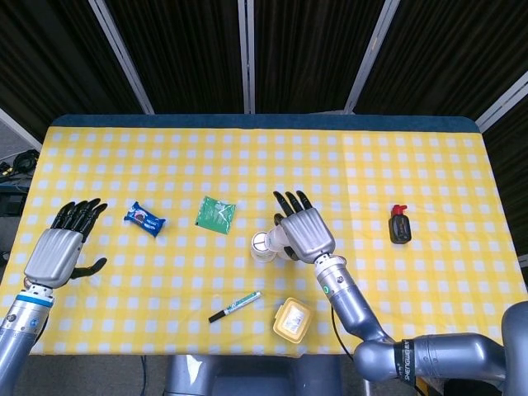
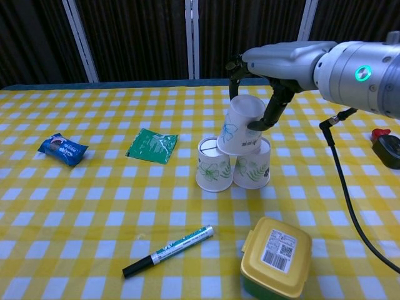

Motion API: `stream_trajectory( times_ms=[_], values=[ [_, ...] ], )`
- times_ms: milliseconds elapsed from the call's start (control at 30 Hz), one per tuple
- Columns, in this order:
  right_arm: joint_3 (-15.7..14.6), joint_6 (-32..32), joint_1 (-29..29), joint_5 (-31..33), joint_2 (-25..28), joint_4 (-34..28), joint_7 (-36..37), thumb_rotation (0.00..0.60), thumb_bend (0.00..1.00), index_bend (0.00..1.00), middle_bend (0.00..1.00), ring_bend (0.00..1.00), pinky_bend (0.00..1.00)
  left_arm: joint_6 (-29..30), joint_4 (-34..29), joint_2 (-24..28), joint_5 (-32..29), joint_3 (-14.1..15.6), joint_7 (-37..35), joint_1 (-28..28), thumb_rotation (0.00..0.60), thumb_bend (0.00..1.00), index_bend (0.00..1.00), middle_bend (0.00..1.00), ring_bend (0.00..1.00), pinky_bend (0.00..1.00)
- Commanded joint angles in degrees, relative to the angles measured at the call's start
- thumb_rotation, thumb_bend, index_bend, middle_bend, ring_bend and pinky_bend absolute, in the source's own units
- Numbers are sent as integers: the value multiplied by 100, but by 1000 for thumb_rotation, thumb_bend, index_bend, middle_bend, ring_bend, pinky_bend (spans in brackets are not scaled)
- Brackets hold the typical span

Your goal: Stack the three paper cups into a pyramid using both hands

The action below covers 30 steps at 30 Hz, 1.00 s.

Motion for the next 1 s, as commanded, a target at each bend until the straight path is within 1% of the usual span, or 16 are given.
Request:
stream_trajectory(
  times_ms=[33,100,167,367,433,567,700,800,867,1000],
  values=[
    [-26,2,19,-8,-11,7,47,600,187,385,1,0,0,-18,4,16,-27,-15,-31,-2,600,246,0,0,0,0],
    [-40,27,35,-13,-9,-14,69,600,168,325,0,0,0,-22,3,25,-31,-22,-48,-1,600,246,0,0,0,0],
    [-54,67,43,-29,6,-61,75,600,157,293,0,0,0,-21,4,30,-31,-24,-61,4,600,246,0,0,0,0],
    [-140,302,20,-173,99,-292,33,600,143,223,0,0,0,2,-7,34,-59,-45,-53,21,600,247,0,0,0,0],
    [-176,385,-8,-216,146,-376,9,600,143,214,0,0,0,20,-9,35,-44,-45,-46,29,600,247,0,0,0,0],
    [-370,689,-200,-476,356,-663,-13,600,141,198,0,0,0,81,-22,25,-10,-37,-10,60,600,246,0,0,0,0],
    [-602,928,-452,-796,549,-836,93,600,143,157,0,0,0,135,-39,18,21,-28,32,88,600,247,0,0,0,0],
    [-941,1254,-827,-1228,781,-941,292,600,143,106,0,0,0,218,-55,3,74,-12,90,126,600,247,0,0,0,0],
    [-1270,1505,-1199,-1671,969,-938,620,600,142,79,0,0,0,301,-72,-27,156,22,155,168,600,247,0,0,0,0],
    [-1926,1914,-1959,-2513,1306,-593,1499,600,143,31,0,0,0,436,-111,-116,328,132,419,254,600,244,0,0,0,0]
  ],
)
